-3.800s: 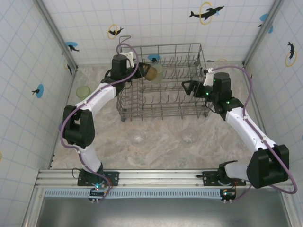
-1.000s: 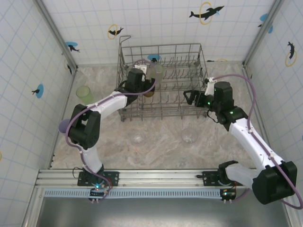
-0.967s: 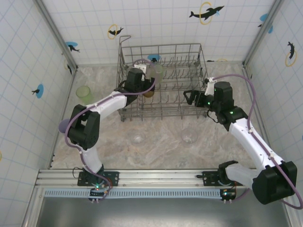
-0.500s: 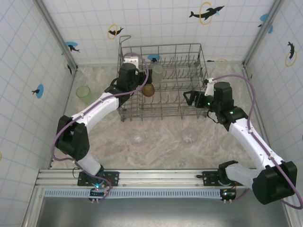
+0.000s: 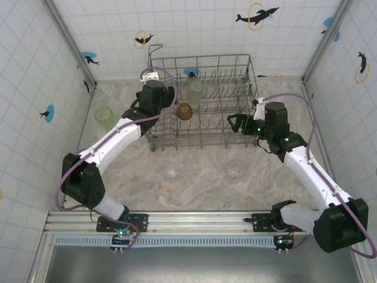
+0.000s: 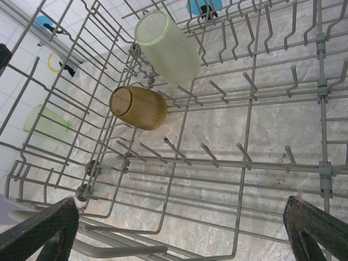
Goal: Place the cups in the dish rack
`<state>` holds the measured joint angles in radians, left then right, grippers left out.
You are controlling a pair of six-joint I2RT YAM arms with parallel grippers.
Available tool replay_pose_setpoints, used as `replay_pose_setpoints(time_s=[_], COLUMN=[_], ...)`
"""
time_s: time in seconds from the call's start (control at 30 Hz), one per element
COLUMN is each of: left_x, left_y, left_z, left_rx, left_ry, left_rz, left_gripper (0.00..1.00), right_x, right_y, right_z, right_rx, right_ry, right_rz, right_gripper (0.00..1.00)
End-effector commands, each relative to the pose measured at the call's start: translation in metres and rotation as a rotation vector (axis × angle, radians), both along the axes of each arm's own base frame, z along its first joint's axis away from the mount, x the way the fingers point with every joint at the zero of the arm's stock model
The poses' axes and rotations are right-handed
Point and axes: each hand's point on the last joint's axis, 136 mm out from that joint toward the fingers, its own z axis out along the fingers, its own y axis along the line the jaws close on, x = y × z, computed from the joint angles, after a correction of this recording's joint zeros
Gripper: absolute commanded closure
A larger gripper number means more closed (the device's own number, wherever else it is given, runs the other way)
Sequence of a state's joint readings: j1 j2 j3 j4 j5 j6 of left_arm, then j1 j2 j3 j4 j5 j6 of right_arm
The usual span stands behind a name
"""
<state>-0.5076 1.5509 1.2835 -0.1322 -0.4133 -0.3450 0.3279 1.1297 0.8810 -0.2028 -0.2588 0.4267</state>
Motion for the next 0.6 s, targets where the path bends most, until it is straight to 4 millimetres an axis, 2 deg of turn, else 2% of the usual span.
replay_pose_setpoints(time_s=[0.0, 0.07, 0.1, 0.27, 0.57], left_x=[-0.002, -0.002, 0.001, 0.005, 0.020], left_y=[0.036, 0.044, 0.059, 0.087, 0.119], left_z=[0.008, 0.005, 0.004, 0.000, -0.005], left_rx=[-0.002, -0.021, -0.023, -0.020, -0.047], left_ry=[0.019, 0.037, 0.042, 0.057, 0.104], left_rz=[0.112, 0.121, 0.151, 0.218, 0.295], left_gripper=[0.03, 0.02, 0.02, 0.03, 0.02], right_x=[-0.002, -0.002, -0.001, -0.004, -0.009], right_y=[0.003, 0.004, 0.003, 0.002, -0.002], right_z=[-0.011, -0.010, -0.009, -0.011, -0.010], right_rx=[-0.002, 0.006, 0.007, 0.000, 0.002], right_ry=[0.020, 0.021, 0.021, 0.023, 0.015], right_rz=[0.007, 0.010, 0.008, 0.003, -0.011], right_gripper=[0.00, 0.00, 0.00, 0.00, 0.00])
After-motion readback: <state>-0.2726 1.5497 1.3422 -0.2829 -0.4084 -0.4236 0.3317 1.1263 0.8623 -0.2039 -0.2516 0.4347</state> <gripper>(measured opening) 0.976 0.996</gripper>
